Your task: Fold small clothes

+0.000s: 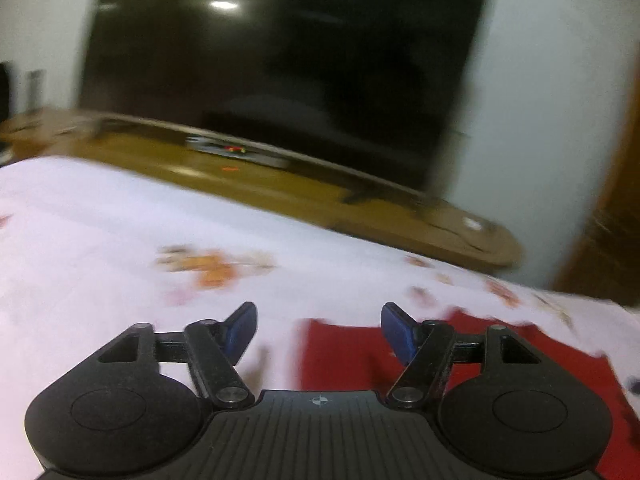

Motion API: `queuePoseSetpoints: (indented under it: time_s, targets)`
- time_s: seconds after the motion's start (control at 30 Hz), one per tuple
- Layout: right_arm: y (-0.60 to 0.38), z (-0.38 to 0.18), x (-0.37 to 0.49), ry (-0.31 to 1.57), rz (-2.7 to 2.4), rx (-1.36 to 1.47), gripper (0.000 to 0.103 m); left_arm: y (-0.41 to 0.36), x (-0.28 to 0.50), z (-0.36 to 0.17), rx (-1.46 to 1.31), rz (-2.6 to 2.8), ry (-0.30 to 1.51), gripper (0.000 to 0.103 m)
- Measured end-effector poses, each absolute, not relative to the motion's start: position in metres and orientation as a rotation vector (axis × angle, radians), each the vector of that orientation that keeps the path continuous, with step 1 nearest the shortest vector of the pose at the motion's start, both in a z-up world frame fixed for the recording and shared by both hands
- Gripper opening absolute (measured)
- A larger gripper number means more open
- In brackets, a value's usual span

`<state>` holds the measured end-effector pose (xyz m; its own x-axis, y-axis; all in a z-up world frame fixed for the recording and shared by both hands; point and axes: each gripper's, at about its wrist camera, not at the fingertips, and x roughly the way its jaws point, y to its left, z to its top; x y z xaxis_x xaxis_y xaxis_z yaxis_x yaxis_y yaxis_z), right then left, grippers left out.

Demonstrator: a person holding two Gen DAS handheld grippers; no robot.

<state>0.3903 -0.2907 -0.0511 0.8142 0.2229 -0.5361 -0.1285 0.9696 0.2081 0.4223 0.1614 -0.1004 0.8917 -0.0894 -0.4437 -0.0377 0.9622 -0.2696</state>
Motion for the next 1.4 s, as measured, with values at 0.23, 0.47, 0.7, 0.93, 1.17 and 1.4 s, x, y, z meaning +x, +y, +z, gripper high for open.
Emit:
queuePoseSetpoints:
  time_s: [0.23,0.47,0.7,0.93,1.17,1.4]
  targets:
    - [-0.264,-0.078,0.413,0.684,0.201,0.064,0.017,0.123,0.458,-0.131,-0.06,-0.029,0.652,0.074]
    - [-0.273,-0.052,0.386,0.628,0.192,0.081,0.029,0.121,0.407,-0.115,-0.077,-0.109,0.586,0.074]
    - [-0.263,-0.071,0.386,0.719,0.199,0.071,0.019,0.11,0.388,-0.125,-0.039,-0.045,0.612,0.074]
    - [-0.269,-0.073,0.389,0.731,0.181,0.068,0.023,0.106,0.364,-0.115,-0.039,-0.002,0.601,0.074]
    - [-0.242,-0.066,0.385,0.673,0.284,0.015,0.03,0.074,0.363,-0.128,0.004,-0.029,0.628,0.08]
    - [-0.254,-0.078,0.383,0.693,0.295,-0.033,0.039,0.086,0.324,-0.121,0.036,0.012,0.695,0.082]
